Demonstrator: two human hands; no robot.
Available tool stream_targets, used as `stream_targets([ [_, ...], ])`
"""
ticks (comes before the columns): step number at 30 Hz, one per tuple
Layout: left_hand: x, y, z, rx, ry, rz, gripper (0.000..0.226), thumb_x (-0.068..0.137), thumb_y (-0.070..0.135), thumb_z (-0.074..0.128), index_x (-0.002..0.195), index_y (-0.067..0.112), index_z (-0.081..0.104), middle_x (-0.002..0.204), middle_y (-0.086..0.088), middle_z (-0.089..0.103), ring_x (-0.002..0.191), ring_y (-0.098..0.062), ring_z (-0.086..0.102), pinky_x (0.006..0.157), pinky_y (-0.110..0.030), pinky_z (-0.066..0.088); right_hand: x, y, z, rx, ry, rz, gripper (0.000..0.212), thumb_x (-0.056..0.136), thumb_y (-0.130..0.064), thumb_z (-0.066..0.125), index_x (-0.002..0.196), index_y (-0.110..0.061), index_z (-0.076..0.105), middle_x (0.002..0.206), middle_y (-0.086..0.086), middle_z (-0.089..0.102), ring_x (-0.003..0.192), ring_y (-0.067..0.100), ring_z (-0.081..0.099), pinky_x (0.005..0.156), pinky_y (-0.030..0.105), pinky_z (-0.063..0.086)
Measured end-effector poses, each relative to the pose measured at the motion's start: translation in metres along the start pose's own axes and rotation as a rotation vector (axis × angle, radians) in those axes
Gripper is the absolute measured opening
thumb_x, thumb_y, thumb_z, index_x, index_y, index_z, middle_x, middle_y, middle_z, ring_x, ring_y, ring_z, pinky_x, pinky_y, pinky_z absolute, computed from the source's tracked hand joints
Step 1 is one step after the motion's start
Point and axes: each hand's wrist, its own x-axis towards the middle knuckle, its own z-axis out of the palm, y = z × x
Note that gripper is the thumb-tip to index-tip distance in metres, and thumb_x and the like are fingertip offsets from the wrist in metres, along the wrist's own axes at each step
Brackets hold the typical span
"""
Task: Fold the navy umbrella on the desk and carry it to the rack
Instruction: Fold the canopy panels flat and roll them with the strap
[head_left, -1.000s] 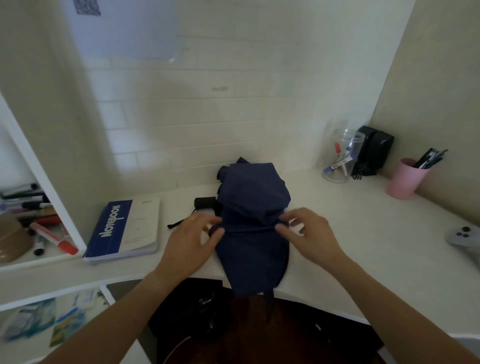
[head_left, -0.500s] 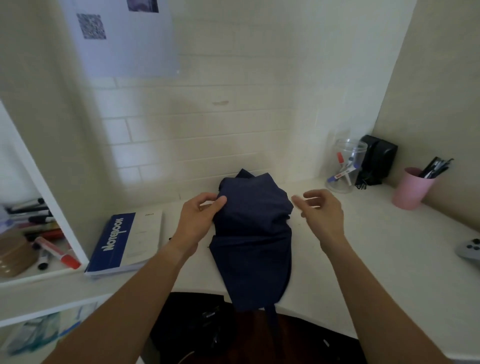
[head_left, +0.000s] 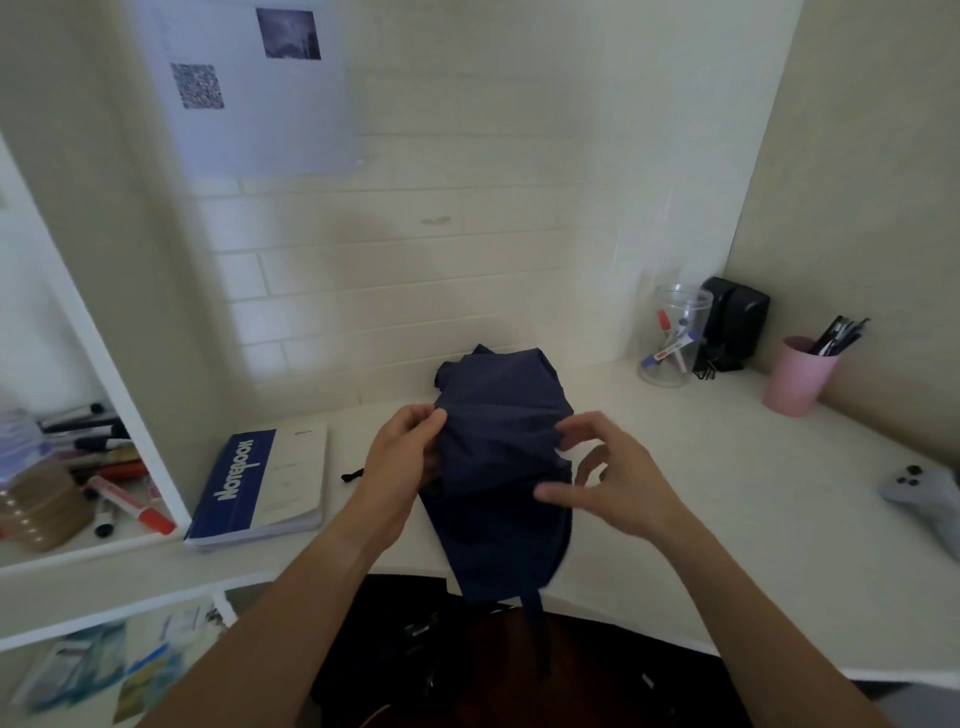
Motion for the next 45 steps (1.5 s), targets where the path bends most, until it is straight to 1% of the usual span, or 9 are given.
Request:
stream_targets([
  [2,-0.006,-0.006,0.002,0.005,0.009,0.002,0.021,0.103,0.027,0.058,0.111,0.009,0.065,0.099,-0.011,0.069,0.084,-0.023,0.064,0.067,-0.033,0.053,-0.002,0.005,0.013,-0.12,0.031,-0.037,0.045,0.068,-0.028,0.092,0.103,-0.03,0.064,0.097,-0.015,0.07,0.066,0.009,0.064,0.061,0.015,0.049],
  [8,-0.022,-0.003,0.007,0.066,-0.2,-0.07,0.035,0.091,0.032,0.073,0.117,0.01,0.074,0.11,-0.006,0.079,0.103,-0.022,0.075,0.09,-0.034,0.056,-0.004,0.002,0.008,0.323,0.072,0.117,0.031,0.072,-0.003,0.088,0.094,-0.011,0.068,0.088,0.008,0.074,0.064,0.013,0.062,0.06,0.025,0.053],
  [14,-0.03,-0.022,0.0,-0.037,-0.279,-0.201,0.031,0.095,0.019,0.066,0.12,0.0,0.07,0.119,-0.012,0.075,0.108,-0.029,0.072,0.098,-0.04,0.056,-0.024,0.005,0.002,0.486,-0.179,0.466,0.03,0.081,-0.039,0.082,0.087,-0.01,0.077,0.079,0.005,0.064,0.067,0.016,0.053,0.065,0.031,0.042],
  [20,-0.04,-0.045,-0.013,0.03,-0.228,-0.255,0.03,0.092,0.024,0.067,0.112,0.001,0.072,0.12,-0.015,0.074,0.116,-0.037,0.066,0.111,-0.048,0.045,-0.034,0.012,0.014,0.728,-0.099,0.579,0.019,0.083,-0.023,0.079,0.097,-0.009,0.077,0.095,0.005,0.066,0.072,0.016,0.054,0.064,0.028,0.043],
  [29,-0.055,-0.049,-0.017,0.36,-0.169,-0.083,0.021,0.099,0.029,0.064,0.107,0.014,0.077,0.103,0.0,0.08,0.097,-0.02,0.075,0.087,-0.032,0.059,-0.042,0.017,0.033,0.877,0.047,0.644,0.036,0.079,-0.012,0.083,0.112,-0.003,0.071,0.102,0.01,0.079,0.08,0.02,0.076,0.061,0.022,0.058],
  [32,-0.059,-0.051,-0.023,0.518,-0.09,-0.038,0.031,0.093,0.031,0.072,0.091,0.0,0.073,0.081,-0.004,0.079,0.075,-0.016,0.075,0.073,-0.027,0.057,-0.044,0.021,0.035,0.791,0.078,0.631,0.034,0.077,-0.006,0.084,0.108,0.002,0.074,0.107,0.017,0.077,0.089,0.025,0.076,0.072,0.025,0.06],
  [37,-0.069,-0.061,-0.033,0.732,-0.08,-0.04,0.044,0.082,0.034,0.084,0.107,0.027,0.047,0.069,0.005,0.077,0.061,-0.003,0.07,0.065,-0.021,0.05,-0.053,0.014,0.034,0.155,0.028,0.568,0.044,0.073,-0.011,0.087,0.11,-0.012,0.065,0.086,0.004,0.077,0.079,0.014,0.07,0.063,0.023,0.052],
  [41,-0.07,-0.063,-0.033,0.777,-0.148,0.12,0.059,0.085,0.024,0.082,0.116,0.032,0.033,0.066,0.001,0.074,0.057,-0.008,0.069,0.061,-0.018,0.052,-0.041,-0.002,0.037,-0.262,0.263,0.022,0.026,0.088,-0.031,0.072,0.111,-0.03,0.061,0.093,-0.011,0.065,0.076,0.005,0.06,0.067,0.023,0.048],
  [45,-0.063,-0.064,-0.036,0.849,-0.202,0.22,0.02,0.089,0.027,0.077,0.103,0.038,0.067,0.078,0.009,0.071,0.073,-0.004,0.068,0.068,-0.019,0.052,-0.029,-0.004,0.047,-0.437,-0.052,-0.322,0.019,0.09,-0.037,0.067,0.108,-0.033,0.069,0.107,-0.015,0.063,0.1,0.007,0.054,0.088,0.024,0.047],
])
